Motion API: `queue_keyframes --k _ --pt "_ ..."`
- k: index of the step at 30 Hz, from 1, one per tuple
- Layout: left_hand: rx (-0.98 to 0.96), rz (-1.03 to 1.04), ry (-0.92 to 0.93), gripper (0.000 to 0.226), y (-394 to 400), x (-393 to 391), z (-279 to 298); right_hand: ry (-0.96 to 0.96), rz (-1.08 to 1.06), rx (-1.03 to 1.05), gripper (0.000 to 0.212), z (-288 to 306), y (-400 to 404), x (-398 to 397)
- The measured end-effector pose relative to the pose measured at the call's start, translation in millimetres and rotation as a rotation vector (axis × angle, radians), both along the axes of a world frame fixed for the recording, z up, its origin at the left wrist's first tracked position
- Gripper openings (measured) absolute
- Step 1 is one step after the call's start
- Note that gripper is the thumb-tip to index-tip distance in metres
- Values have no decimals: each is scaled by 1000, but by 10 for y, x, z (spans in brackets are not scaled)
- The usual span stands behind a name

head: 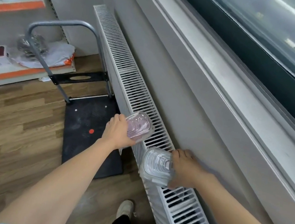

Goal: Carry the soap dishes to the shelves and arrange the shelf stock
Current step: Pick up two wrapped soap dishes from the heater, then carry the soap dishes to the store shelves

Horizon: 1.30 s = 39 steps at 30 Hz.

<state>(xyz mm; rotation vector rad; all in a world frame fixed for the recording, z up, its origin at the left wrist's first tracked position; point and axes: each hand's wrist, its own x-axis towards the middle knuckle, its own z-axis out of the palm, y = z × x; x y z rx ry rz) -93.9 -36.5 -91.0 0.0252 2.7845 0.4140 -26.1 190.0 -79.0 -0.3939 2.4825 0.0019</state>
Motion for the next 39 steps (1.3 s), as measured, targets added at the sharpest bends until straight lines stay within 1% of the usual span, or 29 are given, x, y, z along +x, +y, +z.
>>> queue_keyframes --k 4,6,8,11,13,15,17,19,22,23,25,29,32,36,39 --pt "-11 57 39 102 -196 290 127 13 -83 -59 96 131 -37 102" --pt "-35 79 52 96 -329 422 232 30 -86 -91 98 224 -86 127" --pt "-62 109 75 92 -495 574 355 38 -61 -100 99 337 -198 152" --pt "-87 187 102 91 -804 827 548 62 -4 -121 93 502 -457 171" --pt "-112 246 109 91 -1027 1008 681 34 6 -176 88 607 -672 173" --pt "-134 313 115 92 -1257 1198 810 -6 23 -232 88 712 -920 169" --pt "-143 384 121 93 -1500 1393 927 -4 87 -257 89 820 -1206 162" --pt "-147 453 127 92 -1772 1601 1033 21 162 -288 91 938 -1532 173" --pt "-151 542 129 89 -2227 1944 1194 70 309 -288 109 1120 -2092 233" --pt "-152 571 130 89 -2390 2062 1251 100 364 -275 110 1179 -2291 255" --pt "-165 626 140 88 -2741 2319 1359 145 452 -268 108 1289 -2724 301" --pt "-206 745 143 90 -3525 2908 1510 168 585 -255 102 1442 -3693 485" --pt "-245 819 129 90 -4150 3367 1584 212 705 -231 102 1526 -4471 717" --pt "-290 890 121 90 -4943 3899 1678 276 857 -236 100 1660 -5436 1040" --pt "-330 917 120 92 -5474 4206 1751 278 908 -245 101 1731 -6068 1251"
